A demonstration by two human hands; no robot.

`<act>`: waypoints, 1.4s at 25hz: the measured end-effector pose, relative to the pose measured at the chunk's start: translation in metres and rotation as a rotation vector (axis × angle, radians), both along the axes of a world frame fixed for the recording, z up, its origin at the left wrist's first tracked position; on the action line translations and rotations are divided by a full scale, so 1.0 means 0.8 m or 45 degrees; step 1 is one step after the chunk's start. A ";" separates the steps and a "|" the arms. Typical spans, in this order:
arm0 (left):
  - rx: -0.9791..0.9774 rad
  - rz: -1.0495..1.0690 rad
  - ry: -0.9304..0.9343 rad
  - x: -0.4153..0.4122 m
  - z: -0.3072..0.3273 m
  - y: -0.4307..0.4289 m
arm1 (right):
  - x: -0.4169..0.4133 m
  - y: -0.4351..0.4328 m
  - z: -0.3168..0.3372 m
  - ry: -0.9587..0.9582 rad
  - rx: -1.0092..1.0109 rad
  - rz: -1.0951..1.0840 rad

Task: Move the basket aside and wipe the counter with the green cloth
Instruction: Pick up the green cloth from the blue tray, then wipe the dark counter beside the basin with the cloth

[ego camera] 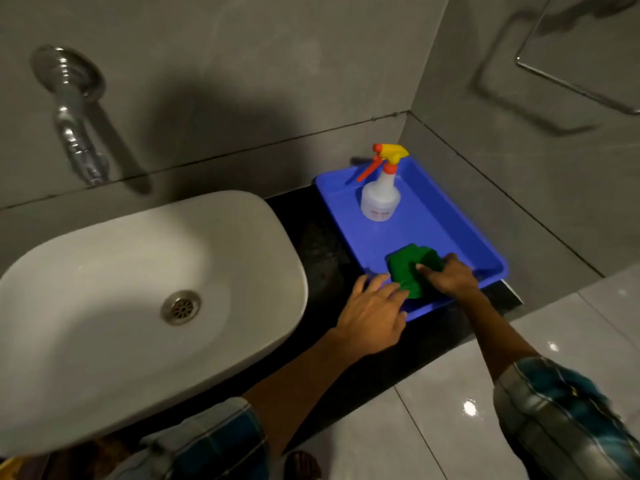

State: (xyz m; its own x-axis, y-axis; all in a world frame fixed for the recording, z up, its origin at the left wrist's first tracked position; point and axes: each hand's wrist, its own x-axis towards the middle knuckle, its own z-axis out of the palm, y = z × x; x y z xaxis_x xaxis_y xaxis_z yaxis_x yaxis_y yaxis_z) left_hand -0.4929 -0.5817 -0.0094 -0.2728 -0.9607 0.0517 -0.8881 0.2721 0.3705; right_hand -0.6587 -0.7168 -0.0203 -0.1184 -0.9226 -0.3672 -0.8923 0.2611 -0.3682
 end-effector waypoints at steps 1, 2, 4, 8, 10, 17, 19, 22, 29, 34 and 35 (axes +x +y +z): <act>0.088 -0.027 -0.048 -0.014 -0.007 -0.017 | 0.000 -0.010 -0.007 0.000 0.058 -0.046; 0.182 -0.045 -0.090 -0.025 -0.013 -0.036 | 0.001 -0.018 -0.013 0.028 0.100 -0.075; 0.391 -0.038 -0.191 -0.034 -0.020 -0.071 | 0.004 -0.029 -0.020 0.171 0.160 -0.086; 0.563 -0.015 -0.304 -0.023 -0.027 -0.093 | 0.012 -0.038 -0.027 0.102 0.213 -0.192; 0.437 0.013 -0.177 -0.015 -0.028 -0.079 | 0.016 -0.031 -0.031 -0.110 0.143 -0.199; 0.375 0.532 0.942 0.059 0.029 -0.030 | 0.072 0.033 0.032 -1.025 -0.105 -0.360; 0.547 0.686 1.429 0.090 0.053 -0.006 | 0.102 0.070 0.076 -1.367 0.029 -0.275; 0.526 0.676 1.939 0.156 0.098 0.051 | 0.163 0.132 0.131 -1.573 0.146 -0.043; 0.135 0.884 1.900 0.375 0.148 0.272 | 0.394 0.302 0.170 -1.543 0.119 0.492; -0.139 1.482 1.455 0.528 0.083 0.530 | 0.610 0.504 0.097 -1.408 0.368 0.772; -0.134 1.590 1.374 0.545 0.061 0.580 | 0.643 0.549 0.076 -1.317 0.431 0.843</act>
